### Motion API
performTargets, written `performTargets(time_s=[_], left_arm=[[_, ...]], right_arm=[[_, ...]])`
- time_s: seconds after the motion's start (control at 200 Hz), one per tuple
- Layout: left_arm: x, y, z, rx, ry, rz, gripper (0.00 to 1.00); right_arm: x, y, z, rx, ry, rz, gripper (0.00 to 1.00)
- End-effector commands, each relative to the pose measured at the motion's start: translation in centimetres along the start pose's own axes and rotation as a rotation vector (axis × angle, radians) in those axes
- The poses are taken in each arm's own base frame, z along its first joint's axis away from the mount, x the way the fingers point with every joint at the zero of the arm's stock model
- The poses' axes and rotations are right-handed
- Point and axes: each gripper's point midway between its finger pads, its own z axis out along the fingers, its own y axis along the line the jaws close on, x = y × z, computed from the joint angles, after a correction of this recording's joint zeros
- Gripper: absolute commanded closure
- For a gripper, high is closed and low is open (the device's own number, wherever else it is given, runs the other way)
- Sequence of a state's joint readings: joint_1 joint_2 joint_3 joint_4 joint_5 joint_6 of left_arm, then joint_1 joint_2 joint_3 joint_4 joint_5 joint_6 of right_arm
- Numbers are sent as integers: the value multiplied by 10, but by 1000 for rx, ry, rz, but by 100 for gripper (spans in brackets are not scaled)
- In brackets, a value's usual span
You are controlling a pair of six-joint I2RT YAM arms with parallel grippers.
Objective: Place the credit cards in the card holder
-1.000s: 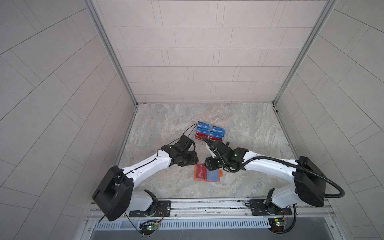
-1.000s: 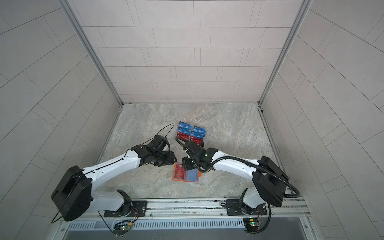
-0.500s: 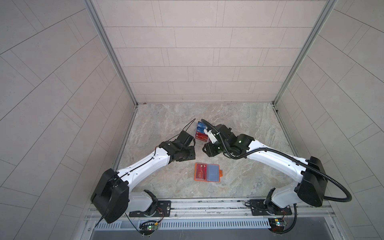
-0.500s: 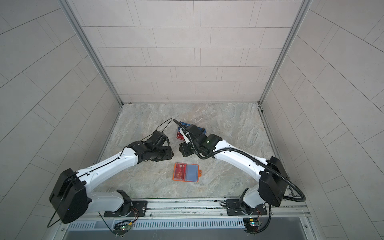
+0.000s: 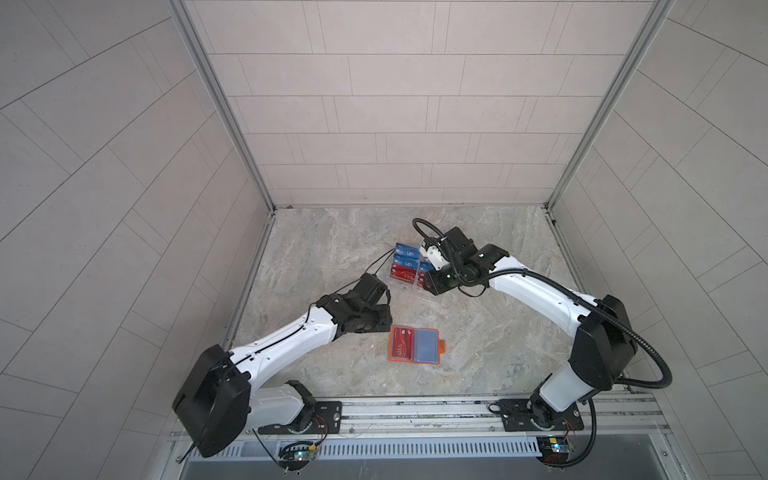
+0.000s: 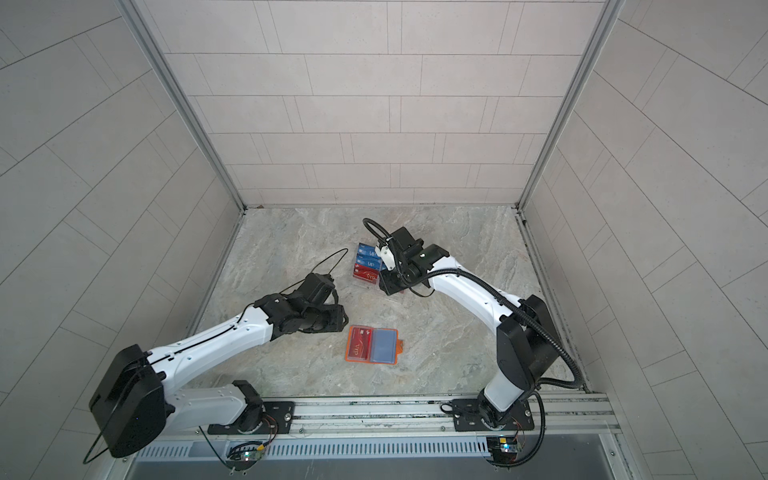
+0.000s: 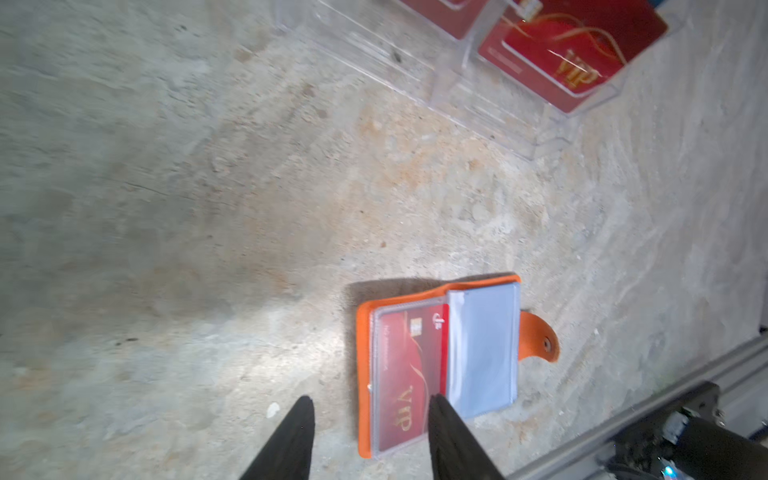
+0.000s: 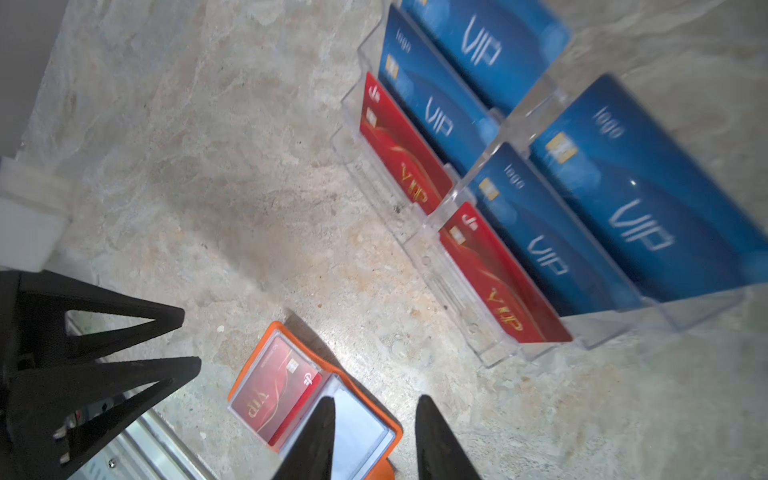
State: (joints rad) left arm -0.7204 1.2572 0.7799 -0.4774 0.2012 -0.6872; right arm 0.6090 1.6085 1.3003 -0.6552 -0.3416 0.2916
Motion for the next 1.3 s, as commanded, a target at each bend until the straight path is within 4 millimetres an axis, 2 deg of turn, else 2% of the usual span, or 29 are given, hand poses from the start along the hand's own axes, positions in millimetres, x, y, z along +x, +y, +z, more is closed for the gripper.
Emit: performTargets(time_s=[0.0,0.095,0.2,0.325,0.546,0.746,0.916,1.056,1.297], left_arm=[[10,-37,7,180,48,36,52],[16,-63,16,314,81,12,52],[21,-77,30,412,118,-18,55],[24,-86,44,477,156,-47,56],[33,-74,63,430,191,-63,58],[41,-64,73,401,215,-85,58],[43,-65,78,404,228,-96,58],[49,-58,83,375,250,-98,62],[50,-53,87,354,253,-100,62]], right_arm=[[39,22,10,-118,88,51,69],[69,36,18,-142,100,106,72],[96,45,26,-142,85,182,73],[109,43,37,-171,46,303,74],[127,31,58,-119,110,332,74],[146,11,62,-27,149,344,76],[153,2,63,18,156,353,77],[161,-5,69,40,169,369,78],[163,-7,74,48,184,362,79]])
